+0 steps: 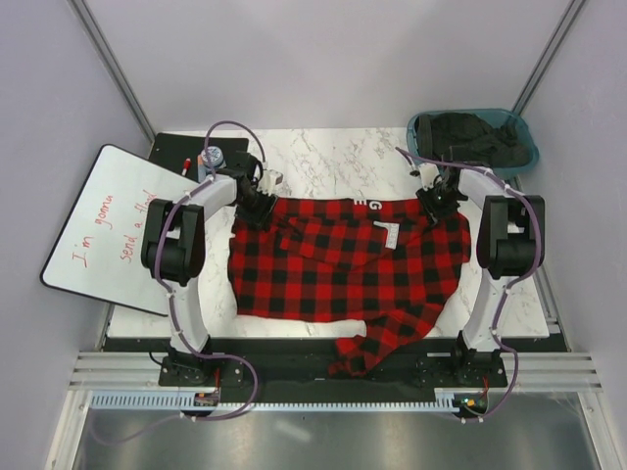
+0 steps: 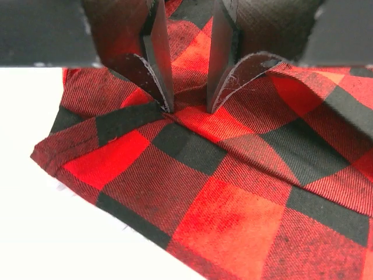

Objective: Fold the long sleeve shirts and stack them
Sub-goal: Fold the shirt

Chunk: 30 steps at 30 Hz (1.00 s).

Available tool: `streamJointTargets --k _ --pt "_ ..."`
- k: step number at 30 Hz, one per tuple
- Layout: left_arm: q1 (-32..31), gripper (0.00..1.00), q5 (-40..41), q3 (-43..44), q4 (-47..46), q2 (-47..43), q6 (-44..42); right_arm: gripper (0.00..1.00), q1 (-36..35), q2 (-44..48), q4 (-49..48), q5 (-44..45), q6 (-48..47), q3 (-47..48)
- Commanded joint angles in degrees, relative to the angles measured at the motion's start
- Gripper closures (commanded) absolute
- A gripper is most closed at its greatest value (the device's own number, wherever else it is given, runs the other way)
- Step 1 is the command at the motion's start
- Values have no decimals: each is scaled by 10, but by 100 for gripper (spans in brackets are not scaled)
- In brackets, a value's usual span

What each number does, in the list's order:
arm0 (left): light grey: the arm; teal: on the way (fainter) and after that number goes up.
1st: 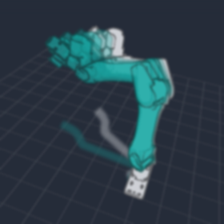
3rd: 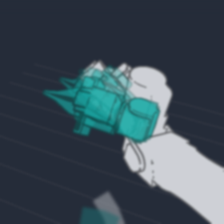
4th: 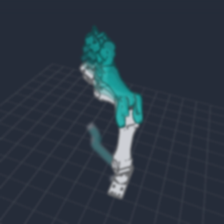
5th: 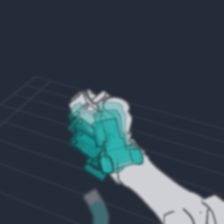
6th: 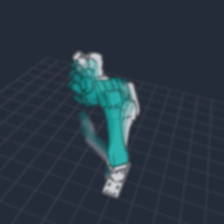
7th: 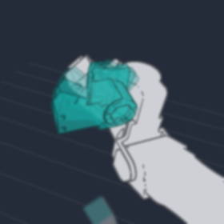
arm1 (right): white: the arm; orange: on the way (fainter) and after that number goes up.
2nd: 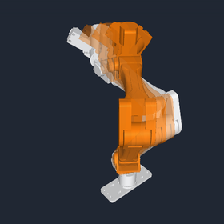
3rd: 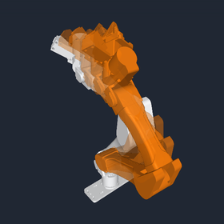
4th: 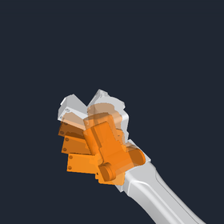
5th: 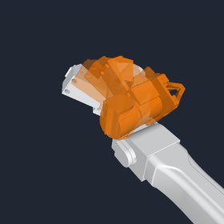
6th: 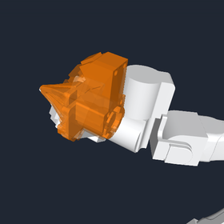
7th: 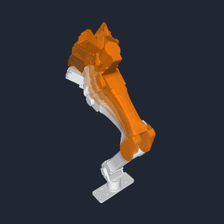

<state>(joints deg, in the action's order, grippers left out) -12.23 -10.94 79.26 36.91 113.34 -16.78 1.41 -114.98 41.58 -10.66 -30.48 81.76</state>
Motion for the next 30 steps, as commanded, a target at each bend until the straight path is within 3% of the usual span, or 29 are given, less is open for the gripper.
streamJointTargets --k 1,5,7,11,16,18,22,24,25,26,30 --pt "6 45 33 84 -24 68 -23 63 8 -71 -52 34 17 75" --pt "12 44 19 121 -11 66 -28 59 9 -67 -13 10 21 143" --pt "14 40 -16 107 -8 11 -45 54 10 -29 35 -27 10 150" --pt "15 32 -122 11 21 -116 -92 34 22 91 106 -87 -92 77" --pt "15 30 -190 -127 67 -294 -201 32 25 242 219 -116 -243 -60" --pt "14 30 -227 -179 98 -326 -230 33 22 284 238 -109 -279 -133" --pt "-13 32 -336 -241 138 -398 -268 37 11 313 228 -103 -272 -226" --pt "-107 30 -337 -289 104 -462 -250 40 7 313 197 -112 -253 -258" --pt "-152 29 -312 -305 36 -481 -228 41 6 310 190 -117 -239 -262" --pt "-242 28 -274 -326 12 -509 -209 42 4 303 186 -121 -231 -258" --pt "-435 26 -209 -324 -55 -513 -221 47 4 239 183 -139 -198 -223"
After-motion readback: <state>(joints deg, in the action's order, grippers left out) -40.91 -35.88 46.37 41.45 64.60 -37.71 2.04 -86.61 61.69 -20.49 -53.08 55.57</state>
